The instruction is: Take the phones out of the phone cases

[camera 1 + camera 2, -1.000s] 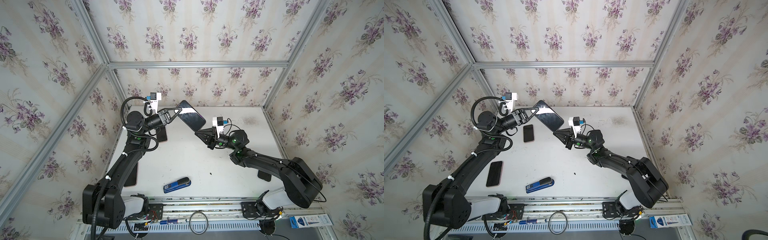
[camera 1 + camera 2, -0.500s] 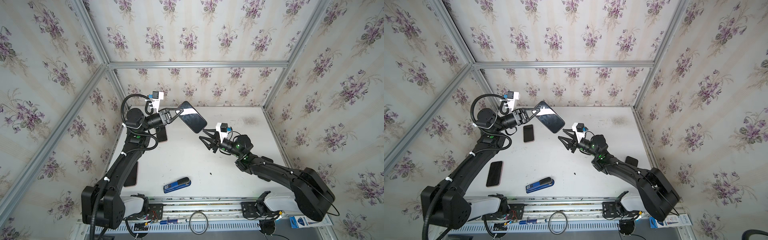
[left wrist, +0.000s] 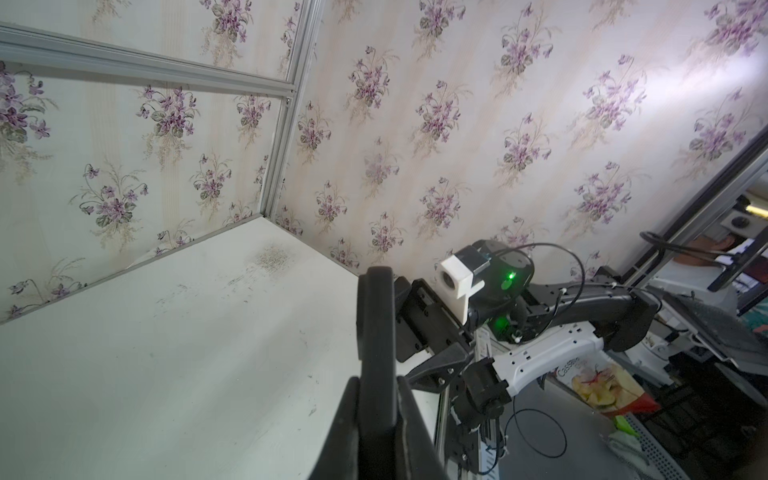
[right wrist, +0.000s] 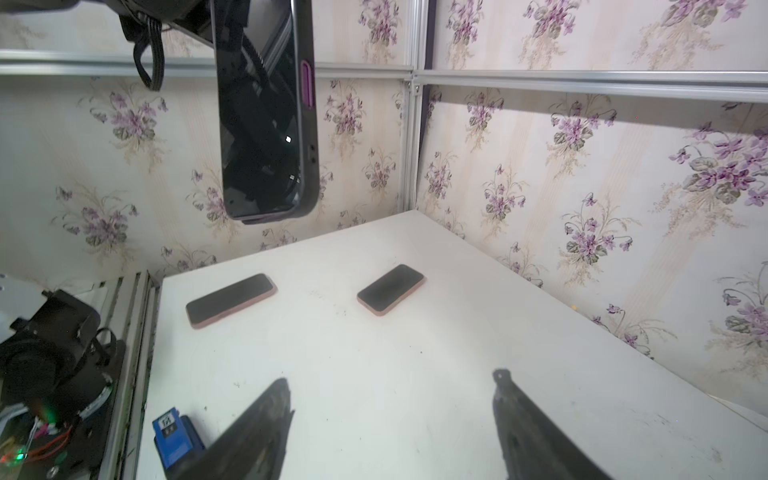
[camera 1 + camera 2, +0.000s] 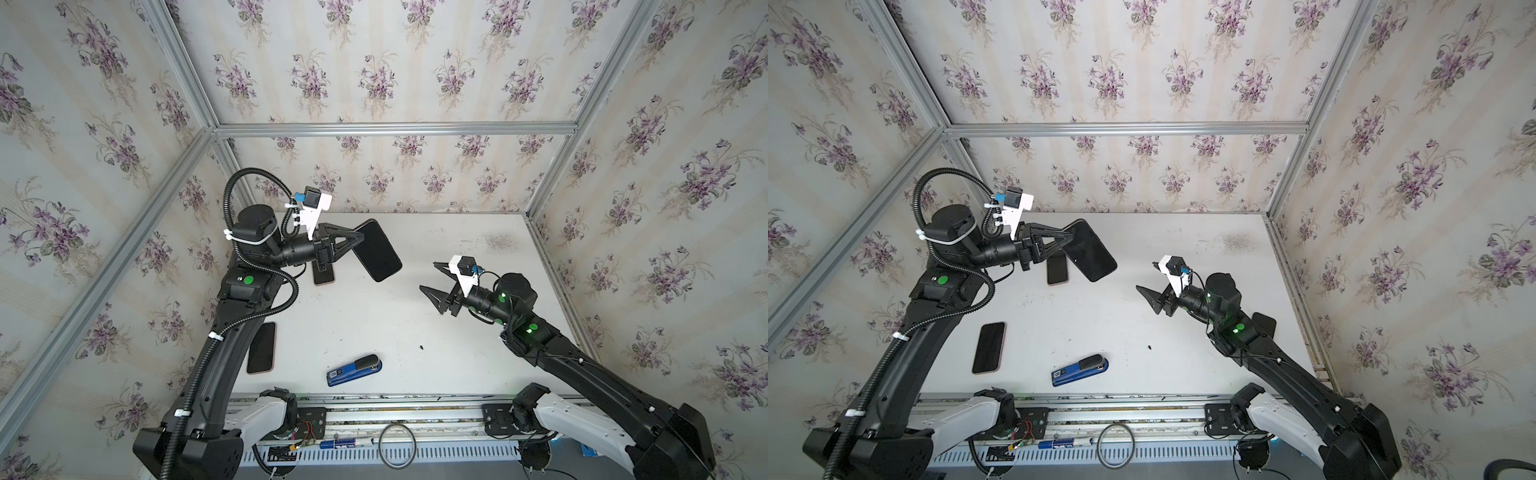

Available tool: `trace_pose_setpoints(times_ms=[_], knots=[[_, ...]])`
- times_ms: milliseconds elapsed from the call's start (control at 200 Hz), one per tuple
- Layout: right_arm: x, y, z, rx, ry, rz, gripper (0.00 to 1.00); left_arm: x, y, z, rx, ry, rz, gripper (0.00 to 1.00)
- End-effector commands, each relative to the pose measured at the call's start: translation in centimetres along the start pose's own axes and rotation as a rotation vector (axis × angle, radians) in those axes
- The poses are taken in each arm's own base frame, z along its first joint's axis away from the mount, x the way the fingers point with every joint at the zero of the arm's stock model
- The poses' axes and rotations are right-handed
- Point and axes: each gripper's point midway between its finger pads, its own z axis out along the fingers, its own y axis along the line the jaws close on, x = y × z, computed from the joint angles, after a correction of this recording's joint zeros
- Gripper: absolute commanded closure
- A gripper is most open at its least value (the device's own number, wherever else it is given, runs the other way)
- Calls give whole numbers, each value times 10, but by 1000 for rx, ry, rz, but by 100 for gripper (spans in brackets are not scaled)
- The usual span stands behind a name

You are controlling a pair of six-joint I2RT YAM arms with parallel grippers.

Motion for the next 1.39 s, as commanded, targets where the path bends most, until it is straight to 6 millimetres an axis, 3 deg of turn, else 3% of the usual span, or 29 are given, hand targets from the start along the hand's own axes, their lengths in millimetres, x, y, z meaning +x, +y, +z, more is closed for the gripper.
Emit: trace_pose_setpoints(times_ms=[0, 105, 270, 520, 924, 1389], knots=[[10, 18, -4, -105, 87, -65, 25, 17, -14, -3, 50, 48, 135, 100], [14, 35, -6, -223, 138, -91, 28, 30, -16, 0, 53, 90, 160, 100], [21, 46, -5, -324, 243, -81, 35, 48, -21, 9, 56, 147, 200, 100], [15, 64, -10, -448, 246, -58, 39, 64, -32, 19, 102, 198, 220, 100], [26, 75, -6, -555, 279, 0, 46, 75, -51, 28, 179, 228, 224, 100], [28, 81, 5, -605, 255, 53, 54, 76, -52, 31, 187, 236, 223, 100]])
